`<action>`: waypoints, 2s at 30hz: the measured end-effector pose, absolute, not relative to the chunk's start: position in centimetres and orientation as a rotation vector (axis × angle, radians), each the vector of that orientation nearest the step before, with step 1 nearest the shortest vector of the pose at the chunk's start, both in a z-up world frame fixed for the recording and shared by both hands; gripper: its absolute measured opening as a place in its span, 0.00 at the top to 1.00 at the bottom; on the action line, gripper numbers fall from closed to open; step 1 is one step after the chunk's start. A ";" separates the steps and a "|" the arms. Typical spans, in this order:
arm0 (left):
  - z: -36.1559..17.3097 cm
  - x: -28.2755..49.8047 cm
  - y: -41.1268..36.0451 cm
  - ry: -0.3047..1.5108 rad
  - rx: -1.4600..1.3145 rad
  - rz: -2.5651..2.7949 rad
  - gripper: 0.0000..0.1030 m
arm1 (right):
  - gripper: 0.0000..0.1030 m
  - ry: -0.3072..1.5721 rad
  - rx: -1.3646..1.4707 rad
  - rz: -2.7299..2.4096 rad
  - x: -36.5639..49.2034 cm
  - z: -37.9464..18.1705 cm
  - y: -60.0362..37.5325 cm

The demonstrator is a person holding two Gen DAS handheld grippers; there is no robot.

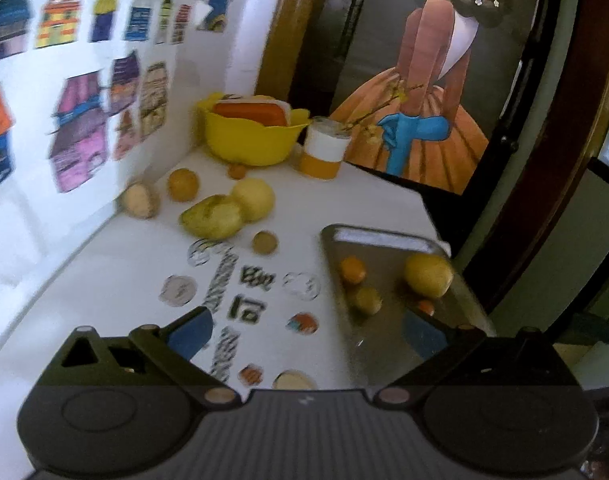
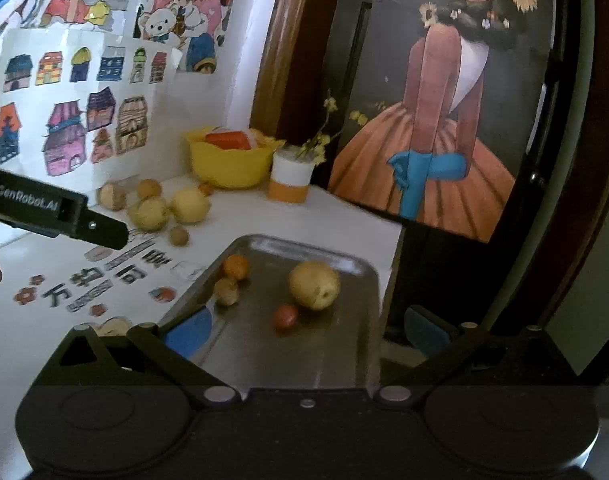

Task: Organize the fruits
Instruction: 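Lift both tools off the tray back toward the remaining fruits, then grasp the green-yellow pear with the left tool while the right tool grasps a brown kiwi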

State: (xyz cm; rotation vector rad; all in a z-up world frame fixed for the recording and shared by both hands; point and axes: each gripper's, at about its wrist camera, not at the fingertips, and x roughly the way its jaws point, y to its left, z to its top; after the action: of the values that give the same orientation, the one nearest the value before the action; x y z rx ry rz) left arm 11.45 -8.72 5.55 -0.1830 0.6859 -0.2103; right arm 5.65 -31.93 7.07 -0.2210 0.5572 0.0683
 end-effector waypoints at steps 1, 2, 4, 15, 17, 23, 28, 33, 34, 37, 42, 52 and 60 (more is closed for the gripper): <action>5.5 10.8 -8.2 0.690 -0.182 -0.205 0.00 | 0.01 0.568 -0.217 0.073 5.2 7.0 -31.7; 5.3 10.2 -7.7 0.697 -0.181 -0.201 0.01 | 0.01 0.585 -0.218 0.081 4.9 6.8 -31.5; 5.0 9.2 -6.8 0.717 -0.172 -0.198 0.00 | 0.01 0.622 -0.236 0.085 4.1 6.2 -30.7; 3.6 6.1 -1.9 0.810 -0.098 -0.084 0.00 | 0.01 0.766 -0.251 0.173 0.8 4.7 -26.8; 3.5 5.8 -1.0 0.821 -0.107 -0.077 0.00 | 0.01 0.771 -0.260 0.195 0.8 4.7 -25.9; 3.8 5.8 1.3 0.820 -0.107 -0.021 0.00 | 0.01 0.756 -0.284 0.275 1.3 4.9 -23.2; 4.6 6.3 2.4 0.802 -0.103 0.020 0.00 | 0.01 0.732 -0.276 0.316 2.7 5.7 -21.9; 5.2 7.6 2.6 0.789 -0.092 0.039 0.00 | 0.01 0.704 -0.247 0.348 4.5 6.8 -21.2; 5.3 8.0 2.6 0.786 -0.090 0.040 0.00 | 0.01 0.699 -0.247 0.352 4.9 6.9 -21.1; 5.6 9.2 2.1 0.773 -0.092 0.037 0.00 | 0.01 0.668 -0.252 0.355 6.4 7.5 -21.0; 5.3 11.5 0.9 0.751 -0.114 0.012 0.00 | 0.01 0.612 -0.268 0.349 9.5 8.3 -21.7; 3.7 18.2 -1.9 0.724 -0.130 -0.005 0.01 | 0.03 0.629 -0.294 0.364 17.9 6.2 -22.8; 1.2 24.0 -2.7 0.748 -0.155 -0.038 0.01 | 0.03 0.692 -0.315 0.362 23.6 3.0 -21.8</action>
State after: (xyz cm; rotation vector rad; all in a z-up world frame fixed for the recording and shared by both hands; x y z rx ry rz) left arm 24.03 -2.68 1.17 -0.1546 0.7480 -0.0384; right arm 23.57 -21.81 3.01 -0.3146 0.6921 0.3623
